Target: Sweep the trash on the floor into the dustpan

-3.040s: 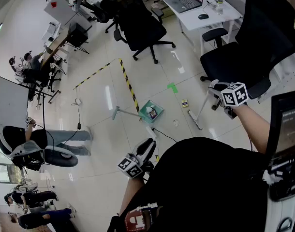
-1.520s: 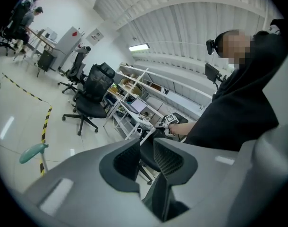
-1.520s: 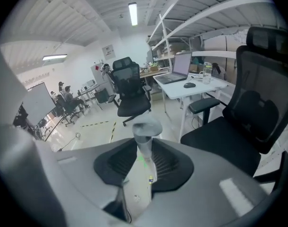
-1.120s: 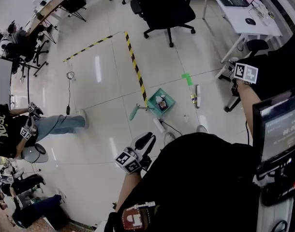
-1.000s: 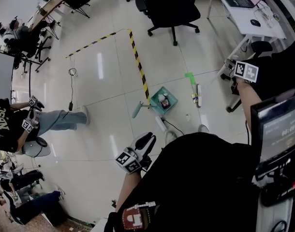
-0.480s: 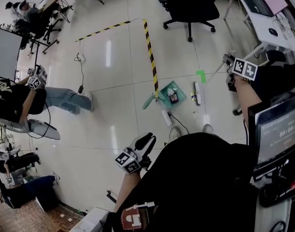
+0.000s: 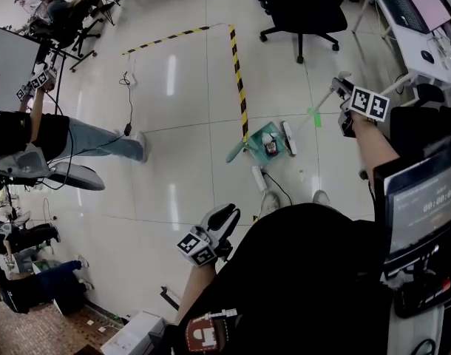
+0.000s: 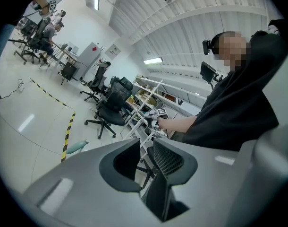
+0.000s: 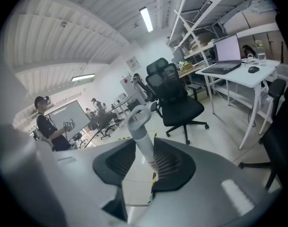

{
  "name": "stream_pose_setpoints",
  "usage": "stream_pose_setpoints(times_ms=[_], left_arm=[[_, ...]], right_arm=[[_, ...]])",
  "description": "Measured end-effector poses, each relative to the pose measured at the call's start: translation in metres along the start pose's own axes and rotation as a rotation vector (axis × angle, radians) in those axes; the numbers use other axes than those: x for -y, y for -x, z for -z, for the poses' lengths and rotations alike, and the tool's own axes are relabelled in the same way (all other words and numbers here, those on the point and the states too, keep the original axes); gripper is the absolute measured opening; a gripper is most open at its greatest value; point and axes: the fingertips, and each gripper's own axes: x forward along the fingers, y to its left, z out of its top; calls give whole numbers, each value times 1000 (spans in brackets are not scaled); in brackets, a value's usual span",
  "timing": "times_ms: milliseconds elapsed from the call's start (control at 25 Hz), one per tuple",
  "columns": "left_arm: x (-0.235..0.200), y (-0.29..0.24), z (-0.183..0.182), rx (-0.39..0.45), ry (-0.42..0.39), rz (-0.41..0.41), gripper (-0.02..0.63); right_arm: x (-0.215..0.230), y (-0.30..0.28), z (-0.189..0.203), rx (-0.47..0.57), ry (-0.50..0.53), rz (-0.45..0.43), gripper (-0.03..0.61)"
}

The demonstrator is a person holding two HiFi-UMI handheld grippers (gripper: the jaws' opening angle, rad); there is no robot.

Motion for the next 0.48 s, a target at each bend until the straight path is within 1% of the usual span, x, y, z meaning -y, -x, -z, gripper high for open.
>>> stream_pose_setpoints(times_ms=[80, 240, 480], left_arm=[[-1, -1, 0, 0, -5, 9, 91], [0, -6, -5, 5, 1, 26, 91], [-3, -10, -8, 4, -4, 54, 91]], right_arm=[[-2, 3, -6, 11, 10, -5, 112], [5, 14, -11, -12, 58, 26, 104], [22, 41, -9, -27, 67, 66, 103]])
